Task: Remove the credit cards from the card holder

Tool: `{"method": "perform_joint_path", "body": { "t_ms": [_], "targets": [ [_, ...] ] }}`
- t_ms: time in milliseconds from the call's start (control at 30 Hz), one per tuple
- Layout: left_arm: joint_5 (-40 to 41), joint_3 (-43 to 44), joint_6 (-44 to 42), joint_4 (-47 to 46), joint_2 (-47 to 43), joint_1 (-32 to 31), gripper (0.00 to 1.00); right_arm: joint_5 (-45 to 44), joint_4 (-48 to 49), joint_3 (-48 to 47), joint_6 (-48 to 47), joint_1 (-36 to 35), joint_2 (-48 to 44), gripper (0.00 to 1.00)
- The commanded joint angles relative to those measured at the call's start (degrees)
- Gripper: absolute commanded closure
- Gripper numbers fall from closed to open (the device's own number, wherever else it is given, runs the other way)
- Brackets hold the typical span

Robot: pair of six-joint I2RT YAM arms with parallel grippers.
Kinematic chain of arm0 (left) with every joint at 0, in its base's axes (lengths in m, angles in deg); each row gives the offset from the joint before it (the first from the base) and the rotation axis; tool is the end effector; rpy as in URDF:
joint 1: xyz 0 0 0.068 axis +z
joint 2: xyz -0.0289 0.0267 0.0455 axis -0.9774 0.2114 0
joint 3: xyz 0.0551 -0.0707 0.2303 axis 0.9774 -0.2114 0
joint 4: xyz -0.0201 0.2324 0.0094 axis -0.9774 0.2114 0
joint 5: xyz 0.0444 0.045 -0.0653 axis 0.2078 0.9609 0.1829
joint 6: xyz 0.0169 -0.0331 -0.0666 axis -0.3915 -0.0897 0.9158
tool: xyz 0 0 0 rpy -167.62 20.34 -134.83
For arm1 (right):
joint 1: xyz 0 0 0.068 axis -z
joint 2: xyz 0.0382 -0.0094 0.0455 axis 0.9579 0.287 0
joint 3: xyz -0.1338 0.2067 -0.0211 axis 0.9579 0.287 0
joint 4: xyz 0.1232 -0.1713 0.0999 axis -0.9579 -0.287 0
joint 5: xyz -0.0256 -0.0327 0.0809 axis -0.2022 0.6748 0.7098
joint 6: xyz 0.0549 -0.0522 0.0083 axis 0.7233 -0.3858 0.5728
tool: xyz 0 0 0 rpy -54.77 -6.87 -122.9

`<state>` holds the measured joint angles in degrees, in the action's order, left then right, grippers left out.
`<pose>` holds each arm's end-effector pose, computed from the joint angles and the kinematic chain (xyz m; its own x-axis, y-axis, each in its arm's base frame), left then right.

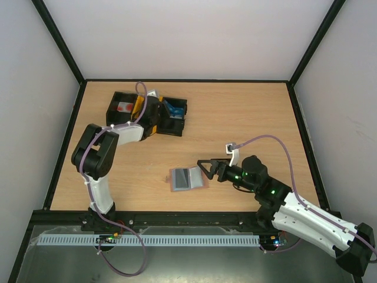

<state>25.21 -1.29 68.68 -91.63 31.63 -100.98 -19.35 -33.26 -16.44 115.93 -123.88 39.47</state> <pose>0.3819 -0.1588 0.1775 -0.4600 -0.4381 -0.7723 0.0807 0.8456 -0.5278 0.1004 0.1505 0.2344 -0.7612 0.1899 -0.6201 -0.5244 0.3823 0.7608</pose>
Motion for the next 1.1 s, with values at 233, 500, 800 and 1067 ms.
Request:
{"method": "perform_joint_path", "body": {
  "t_ms": [233, 500, 800, 1067],
  "targets": [
    [-0.32, 6.16, 0.75, -1.64, 6.10, 0.24, 0.97, -2.42, -2.99, -1.50, -1.11, 0.03, -1.87, 0.02],
    [-0.73, 7.77, 2.47, -1.04, 9.30, 0.15, 0.97, -2.91, -4.43, -2.28, -1.67, 0.03, -2.25, 0.02],
    [-0.46, 9.56, 3.13, 0.61, 10.91, 0.15, 0.91, -4.05, -6.48, -2.47, -1.66, 0.07, -4.30, 0.02],
    [0.25, 11.92, 4.08, 5.18, 10.52, 0.15, 0.80, -4.50, -6.78, -2.25, -0.97, 0.07, -4.62, 0.02]
  ]
}}
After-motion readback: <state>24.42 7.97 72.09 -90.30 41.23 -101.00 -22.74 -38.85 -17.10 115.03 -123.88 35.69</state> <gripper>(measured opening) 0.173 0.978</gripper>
